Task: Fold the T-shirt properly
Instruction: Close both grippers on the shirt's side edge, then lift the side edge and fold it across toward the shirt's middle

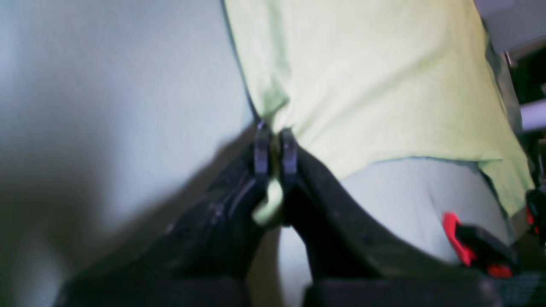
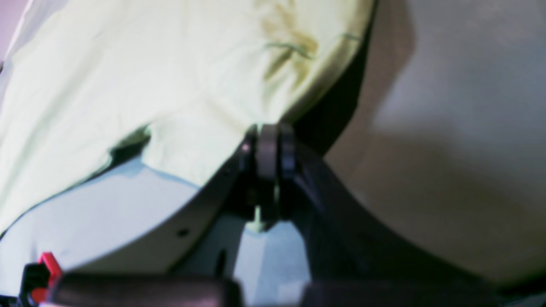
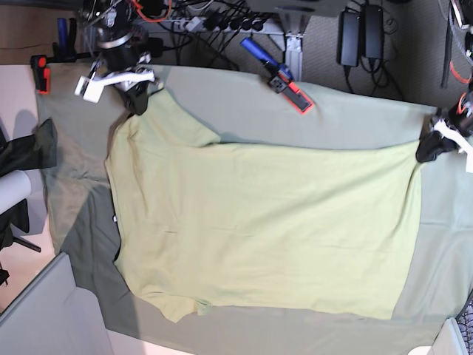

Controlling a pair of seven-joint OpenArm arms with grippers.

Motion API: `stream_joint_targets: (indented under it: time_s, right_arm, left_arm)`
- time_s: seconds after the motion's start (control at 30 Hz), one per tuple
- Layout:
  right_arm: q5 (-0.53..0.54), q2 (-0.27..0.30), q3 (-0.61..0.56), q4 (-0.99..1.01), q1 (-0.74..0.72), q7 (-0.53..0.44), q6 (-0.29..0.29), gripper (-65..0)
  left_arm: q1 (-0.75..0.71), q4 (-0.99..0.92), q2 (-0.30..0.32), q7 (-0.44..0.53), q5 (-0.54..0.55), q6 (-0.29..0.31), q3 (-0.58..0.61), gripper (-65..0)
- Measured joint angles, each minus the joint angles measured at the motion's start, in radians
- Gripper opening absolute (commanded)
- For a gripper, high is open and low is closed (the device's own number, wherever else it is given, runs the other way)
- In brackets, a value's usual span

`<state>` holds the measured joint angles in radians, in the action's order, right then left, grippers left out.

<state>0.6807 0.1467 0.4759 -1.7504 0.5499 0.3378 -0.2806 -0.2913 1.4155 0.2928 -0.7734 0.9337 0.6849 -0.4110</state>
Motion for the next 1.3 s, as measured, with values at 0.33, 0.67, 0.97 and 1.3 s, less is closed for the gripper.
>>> stream_joint_targets:
  time_s: [0.33, 0.67, 0.97, 1.3]
  right_arm:
    - [0.01, 0.0, 0.048, -0.09, 0.093, 0.026, -0.002, -65.0]
    - [0.024, 0.051, 0.11, -0.126, 0.027, 0.032, -0.004, -65.0]
    - [-0.024, 0.058, 0.111, -0.058, -0.147, 0.031, -0.01, -65.0]
    - [-0.042, 0.058, 0.111, 0.105, -0.331, 0.03, -0.017, -65.0]
  left_arm:
    - [-0.083, 0.217, -0.002, -0.035, -0.019, 0.0, -0.045, -65.0]
    - [-0.066, 0.224, -0.002, -0.023, 0.006, 0.0, -0.061, -65.0]
    - [0.054, 0.188, -0.009, -0.01, -0.056, 0.0, -0.007, -65.0]
    - [0.245, -0.026, -0.007, 0.042, -0.114, 0.0, 0.056, -65.0]
